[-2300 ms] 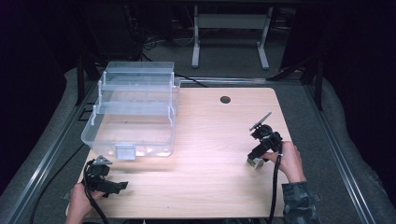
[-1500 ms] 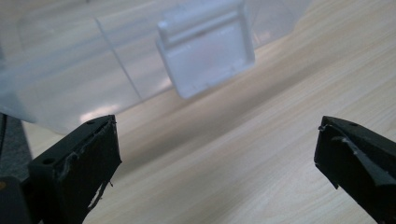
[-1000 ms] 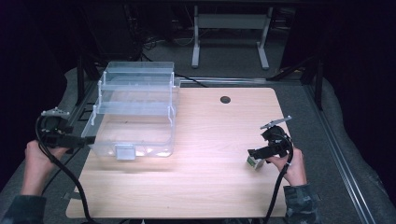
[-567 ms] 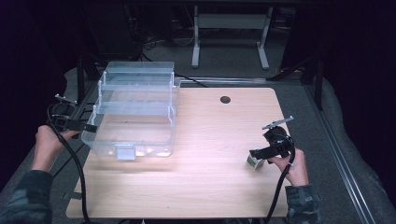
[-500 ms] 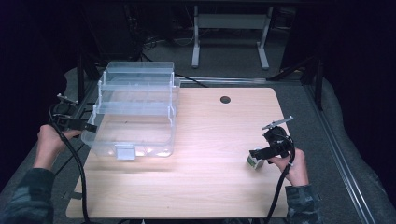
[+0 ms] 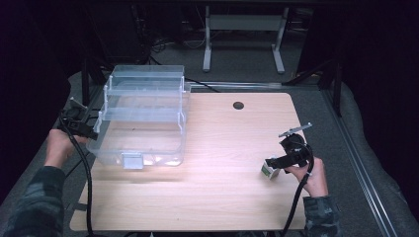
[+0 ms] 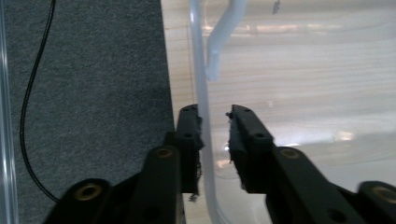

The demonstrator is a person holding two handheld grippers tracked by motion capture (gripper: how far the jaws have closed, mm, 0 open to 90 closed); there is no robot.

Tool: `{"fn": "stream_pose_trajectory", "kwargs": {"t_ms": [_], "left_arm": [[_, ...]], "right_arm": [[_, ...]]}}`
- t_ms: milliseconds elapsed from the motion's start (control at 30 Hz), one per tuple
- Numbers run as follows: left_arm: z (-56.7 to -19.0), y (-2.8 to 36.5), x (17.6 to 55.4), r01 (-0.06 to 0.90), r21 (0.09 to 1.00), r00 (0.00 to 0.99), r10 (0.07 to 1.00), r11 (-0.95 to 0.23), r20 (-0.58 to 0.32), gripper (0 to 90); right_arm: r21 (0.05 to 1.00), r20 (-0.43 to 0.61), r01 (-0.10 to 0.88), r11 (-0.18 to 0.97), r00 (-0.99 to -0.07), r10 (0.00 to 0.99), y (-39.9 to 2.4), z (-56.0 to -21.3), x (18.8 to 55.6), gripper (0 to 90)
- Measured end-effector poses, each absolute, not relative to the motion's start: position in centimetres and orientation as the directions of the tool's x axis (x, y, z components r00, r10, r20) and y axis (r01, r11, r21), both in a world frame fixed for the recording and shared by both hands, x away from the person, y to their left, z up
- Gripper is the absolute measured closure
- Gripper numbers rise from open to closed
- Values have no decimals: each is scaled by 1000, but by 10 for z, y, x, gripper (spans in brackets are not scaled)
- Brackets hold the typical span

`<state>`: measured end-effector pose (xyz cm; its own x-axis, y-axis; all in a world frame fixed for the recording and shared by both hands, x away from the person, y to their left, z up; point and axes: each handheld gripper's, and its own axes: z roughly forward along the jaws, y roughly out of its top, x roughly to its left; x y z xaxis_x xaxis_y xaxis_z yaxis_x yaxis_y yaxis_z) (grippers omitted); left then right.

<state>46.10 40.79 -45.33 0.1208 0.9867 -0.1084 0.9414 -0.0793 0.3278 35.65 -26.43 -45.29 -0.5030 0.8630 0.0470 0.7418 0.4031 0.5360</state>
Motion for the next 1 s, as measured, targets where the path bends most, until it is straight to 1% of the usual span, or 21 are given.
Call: {"fn": "stream_pose_trajectory", "kwargs": {"t_ms": [33, 67, 200, 300, 533, 600, 667, 767, 900, 1000], "left_arm": [[-454, 410, 461, 942, 325, 119, 987, -79, -106, 808], [-455, 411, 460, 940, 331, 119, 986, -75, -114, 829], [-456, 411, 459, 934, 346, 130, 985, -83, -116, 834], [-457, 412, 457, 926, 358, 167, 980, -118, -111, 833], [-458, 412, 454, 915, 376, 204, 972, -145, -121, 825], [-459, 411, 453, 906, 389, 225, 969, -168, -105, 822], [-460, 414, 451, 901, 406, 223, 965, -152, -134, 820], [-461, 416, 450, 897, 416, 230, 961, -149, -151, 814], [-460, 408, 448, 890, 414, 263, 957, -193, -119, 807], [-461, 402, 447, 884, 417, 282, 953, -211, -115, 798]], "right_arm": [[536, 47, 741, 403, -503, 863, -264, -453, 356, 122], [537, 49, 740, 404, -506, 861, -264, -453, 357, 115], [533, 36, 741, 407, -501, 865, -263, -453, 357, 116], [535, 50, 740, 407, -509, 860, -264, -454, 357, 118], [525, 34, 741, 418, -510, 860, -261, -454, 357, 119], [525, 35, 741, 418, -510, 860, -261, -454, 357, 120], [525, 33, 741, 418, -509, 860, -262, -454, 357, 121], [525, 40, 745, 410, -503, 863, -263, -454, 357, 121], [528, 40, 746, 407, -501, 865, -265, -453, 357, 121], [518, 43, 751, 410, -502, 864, -264, -452, 357, 121]]}}
